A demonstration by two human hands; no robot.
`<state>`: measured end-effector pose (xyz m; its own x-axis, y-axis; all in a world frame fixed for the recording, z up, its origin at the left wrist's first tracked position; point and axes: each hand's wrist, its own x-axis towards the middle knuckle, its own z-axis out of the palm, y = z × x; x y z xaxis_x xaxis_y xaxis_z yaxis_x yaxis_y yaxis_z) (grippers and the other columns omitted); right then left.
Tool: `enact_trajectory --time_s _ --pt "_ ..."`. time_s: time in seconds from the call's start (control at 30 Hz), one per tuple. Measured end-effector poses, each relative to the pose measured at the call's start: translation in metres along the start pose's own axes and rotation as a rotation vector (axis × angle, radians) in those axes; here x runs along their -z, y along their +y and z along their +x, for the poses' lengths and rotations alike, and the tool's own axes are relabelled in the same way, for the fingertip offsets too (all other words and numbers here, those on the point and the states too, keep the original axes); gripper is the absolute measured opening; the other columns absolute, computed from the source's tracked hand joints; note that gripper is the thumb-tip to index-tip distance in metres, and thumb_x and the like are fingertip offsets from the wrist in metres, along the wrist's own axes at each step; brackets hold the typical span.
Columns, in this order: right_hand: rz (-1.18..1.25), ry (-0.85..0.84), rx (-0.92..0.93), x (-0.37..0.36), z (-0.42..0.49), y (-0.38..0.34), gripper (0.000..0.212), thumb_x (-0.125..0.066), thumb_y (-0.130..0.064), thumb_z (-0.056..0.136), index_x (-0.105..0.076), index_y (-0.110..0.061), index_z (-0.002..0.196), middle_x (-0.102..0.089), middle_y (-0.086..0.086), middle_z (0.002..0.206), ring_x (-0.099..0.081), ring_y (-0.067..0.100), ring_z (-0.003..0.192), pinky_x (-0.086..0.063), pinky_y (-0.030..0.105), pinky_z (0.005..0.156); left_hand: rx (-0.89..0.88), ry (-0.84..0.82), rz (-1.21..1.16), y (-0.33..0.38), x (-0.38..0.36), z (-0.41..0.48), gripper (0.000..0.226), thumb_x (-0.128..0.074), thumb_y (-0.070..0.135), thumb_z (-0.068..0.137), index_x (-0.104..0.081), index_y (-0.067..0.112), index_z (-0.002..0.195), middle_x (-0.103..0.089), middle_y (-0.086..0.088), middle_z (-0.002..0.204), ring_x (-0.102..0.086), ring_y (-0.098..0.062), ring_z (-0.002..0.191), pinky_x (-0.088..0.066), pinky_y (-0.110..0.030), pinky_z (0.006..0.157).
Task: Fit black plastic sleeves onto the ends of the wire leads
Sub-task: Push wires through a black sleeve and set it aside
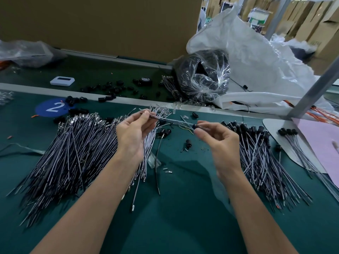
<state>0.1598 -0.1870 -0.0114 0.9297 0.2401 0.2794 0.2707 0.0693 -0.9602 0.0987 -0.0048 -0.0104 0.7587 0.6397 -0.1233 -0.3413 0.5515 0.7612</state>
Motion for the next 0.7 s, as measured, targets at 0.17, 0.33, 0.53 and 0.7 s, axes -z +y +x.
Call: enact_trajectory --time_s 0.17,0.33,0.53,0.7 --pt "0.635 -0.001 -0.144 0.005 0.001 -0.010 0.012 -0.061 -0.017 0.085 -0.060 -0.010 0.095 -0.074 0.009 0.097 -0.069 0.019 0.086 -0.057 0.029 0.078 0.111 -0.270 0.207 -0.006 -0.001 -0.005 0.044 -0.060 -0.004 0.088 -0.048 0.013 0.126 -0.075 -0.013 0.090 -0.073 -0.025 0.080 -0.060 -0.032 0.071" --pt "0.490 0.000 -0.160 0.004 0.000 -0.011 0.026 -0.064 -0.018 0.079 -0.061 -0.008 0.103 -0.071 0.003 0.071 -0.064 0.011 0.062 -0.055 0.020 0.060 -0.006 -0.400 0.287 -0.006 -0.007 -0.010 0.044 -0.073 0.023 0.080 -0.061 0.017 0.121 -0.074 -0.006 0.101 -0.069 -0.020 0.089 -0.056 -0.031 0.078" --pt "0.177 -0.171 -0.087 -0.014 -0.010 -0.005 0.041 -0.072 -0.021 0.072 -0.057 -0.009 0.108 -0.072 0.008 0.068 -0.066 0.013 0.059 -0.051 0.020 0.055 0.061 -0.595 0.462 -0.019 -0.010 -0.018 0.047 -0.074 0.039 0.069 -0.074 0.010 0.105 -0.074 -0.009 0.097 -0.068 -0.016 0.083 -0.055 -0.034 0.085" --pt "0.134 -0.217 -0.102 -0.015 -0.011 -0.004 0.040 -0.072 -0.025 0.073 -0.059 -0.008 0.107 -0.074 0.011 0.073 -0.064 0.019 0.063 -0.051 0.021 0.058 0.041 -0.550 0.358 -0.022 -0.010 -0.015 0.027 -0.075 0.031 0.070 -0.079 0.013 0.088 -0.075 -0.005 0.085 -0.069 -0.013 0.074 -0.055 -0.023 0.070"
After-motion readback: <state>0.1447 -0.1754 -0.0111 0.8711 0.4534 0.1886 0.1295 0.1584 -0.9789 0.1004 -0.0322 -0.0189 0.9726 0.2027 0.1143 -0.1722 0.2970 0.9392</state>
